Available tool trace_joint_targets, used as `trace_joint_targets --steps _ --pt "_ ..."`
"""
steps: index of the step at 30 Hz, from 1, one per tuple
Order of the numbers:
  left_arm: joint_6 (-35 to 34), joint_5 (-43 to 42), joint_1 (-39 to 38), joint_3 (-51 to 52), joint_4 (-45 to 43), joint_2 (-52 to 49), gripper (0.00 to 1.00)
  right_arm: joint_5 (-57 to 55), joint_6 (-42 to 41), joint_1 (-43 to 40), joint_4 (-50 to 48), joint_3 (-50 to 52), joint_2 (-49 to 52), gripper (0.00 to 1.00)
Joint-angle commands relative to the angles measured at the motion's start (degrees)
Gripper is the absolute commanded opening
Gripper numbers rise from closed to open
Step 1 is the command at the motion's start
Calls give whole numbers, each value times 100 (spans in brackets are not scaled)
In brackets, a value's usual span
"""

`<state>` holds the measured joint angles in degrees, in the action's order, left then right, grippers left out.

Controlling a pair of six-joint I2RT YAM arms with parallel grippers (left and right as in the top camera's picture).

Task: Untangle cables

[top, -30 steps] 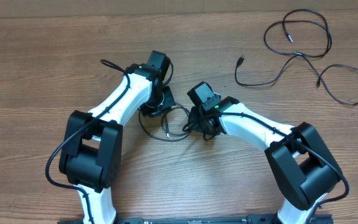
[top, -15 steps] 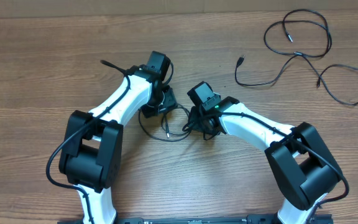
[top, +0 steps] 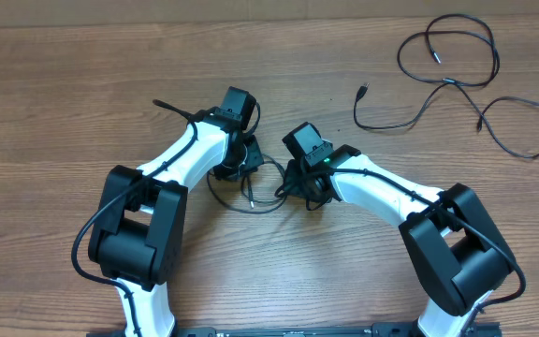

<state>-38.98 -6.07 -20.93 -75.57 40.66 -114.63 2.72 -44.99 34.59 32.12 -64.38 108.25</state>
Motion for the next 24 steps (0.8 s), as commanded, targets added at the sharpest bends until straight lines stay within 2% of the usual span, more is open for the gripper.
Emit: trace_joint_targets --steps 1,6,17,24 --pt "22 44 -4 57 4 140 5 -55 -15 -26 2 68 214 30" --pt "24 9 2 -299 426 155 4 -59 -15 -26 2 68 214 29" --pt "286 7 -9 -2092 2199 286 4 -72 -17 -26 -37 68 214 29" --pt "407 76 -9 -2199 2365 278 4 393 260 -26 -264 66 214 33"
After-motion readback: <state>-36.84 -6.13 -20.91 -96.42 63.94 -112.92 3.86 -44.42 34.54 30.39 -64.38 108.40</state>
